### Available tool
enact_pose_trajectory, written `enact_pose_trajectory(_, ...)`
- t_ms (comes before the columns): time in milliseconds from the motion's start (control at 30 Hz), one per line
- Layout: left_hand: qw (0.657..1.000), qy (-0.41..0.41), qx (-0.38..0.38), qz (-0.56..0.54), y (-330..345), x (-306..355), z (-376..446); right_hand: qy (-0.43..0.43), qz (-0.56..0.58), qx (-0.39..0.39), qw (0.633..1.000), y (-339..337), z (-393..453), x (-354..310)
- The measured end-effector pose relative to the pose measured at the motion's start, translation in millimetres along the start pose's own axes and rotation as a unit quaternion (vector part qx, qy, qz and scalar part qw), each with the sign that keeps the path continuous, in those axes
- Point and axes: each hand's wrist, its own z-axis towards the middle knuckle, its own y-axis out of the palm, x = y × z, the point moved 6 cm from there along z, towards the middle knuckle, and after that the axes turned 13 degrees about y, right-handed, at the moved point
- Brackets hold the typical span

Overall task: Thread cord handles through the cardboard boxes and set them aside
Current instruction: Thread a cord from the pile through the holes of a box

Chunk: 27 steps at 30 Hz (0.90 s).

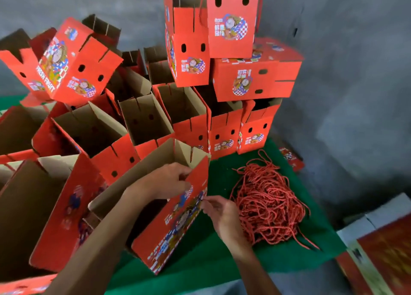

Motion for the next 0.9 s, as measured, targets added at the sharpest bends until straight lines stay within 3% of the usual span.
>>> enact_pose_trajectory(100,0.999,-0.016,0.012,-0.039,-2,-2,9,-0.013,-0.034,0.010,0.999,8,8,0)
enact_pose_trajectory(233,0.965,-0.104,0.087,-0.223,0,-12,16,-0.010,-0.066,0.037,0.997,6,21,-6)
enact_pose_trajectory(533,0.927,-0.117,0.055,-0.351,31,-26,18,-0.065,-0.183,0.059,0.979,4,36,-33)
enact_pose_trajectory(600,0.939,-0.129,0.085,-0.308,33,-25,17,-0.072,-0.182,0.060,0.979,4,33,-33)
enact_pose_trajectory(700,0.981,-0.085,0.076,-0.154,38,-23,19,-0.100,-0.232,0.074,0.965,9,29,-33)
enact_pose_trajectory(800,0.982,-0.101,0.105,-0.117,39,-24,17,-0.131,-0.322,0.087,0.933,20,26,-36)
enact_pose_trajectory(900,0.975,-0.131,0.123,-0.128,39,-27,15,-0.119,-0.308,0.081,0.940,22,25,-31)
